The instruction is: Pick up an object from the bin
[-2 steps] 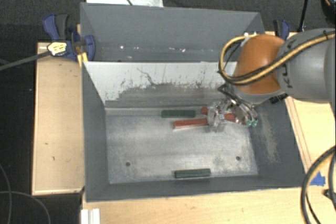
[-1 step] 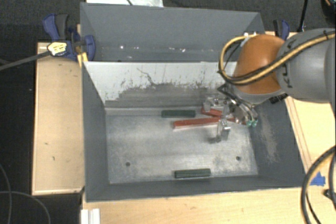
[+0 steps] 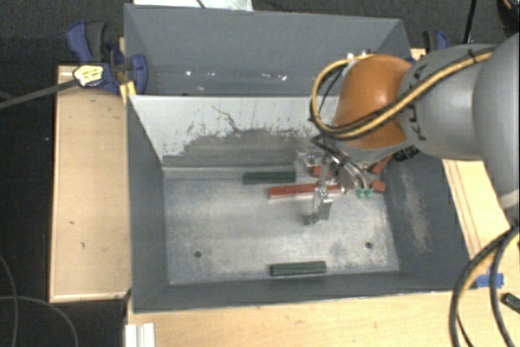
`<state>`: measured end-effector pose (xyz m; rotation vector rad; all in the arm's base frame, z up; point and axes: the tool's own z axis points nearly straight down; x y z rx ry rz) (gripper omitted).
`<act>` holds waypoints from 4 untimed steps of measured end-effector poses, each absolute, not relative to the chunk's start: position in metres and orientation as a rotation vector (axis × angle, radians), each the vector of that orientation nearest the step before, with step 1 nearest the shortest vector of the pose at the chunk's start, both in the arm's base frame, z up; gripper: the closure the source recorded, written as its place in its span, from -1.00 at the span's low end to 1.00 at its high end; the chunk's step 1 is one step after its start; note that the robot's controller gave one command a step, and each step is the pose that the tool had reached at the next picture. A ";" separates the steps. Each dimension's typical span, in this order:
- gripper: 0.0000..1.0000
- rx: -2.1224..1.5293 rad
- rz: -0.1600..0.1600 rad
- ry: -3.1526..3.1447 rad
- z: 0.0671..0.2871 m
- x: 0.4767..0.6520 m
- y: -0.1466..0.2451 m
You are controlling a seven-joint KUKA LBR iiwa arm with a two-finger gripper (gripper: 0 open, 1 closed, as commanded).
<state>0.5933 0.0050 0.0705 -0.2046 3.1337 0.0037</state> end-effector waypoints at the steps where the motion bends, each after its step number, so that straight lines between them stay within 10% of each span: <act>1: -1.00 0.015 0.009 3.138 0.071 0.583 0.134; 3: -1.00 -0.349 0.005 3.116 0.071 0.589 0.223; 4: -1.00 -0.910 0.003 3.005 0.078 0.554 0.247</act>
Offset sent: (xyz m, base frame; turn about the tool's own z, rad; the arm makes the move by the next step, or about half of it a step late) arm -0.0100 0.1231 -0.0005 0.1467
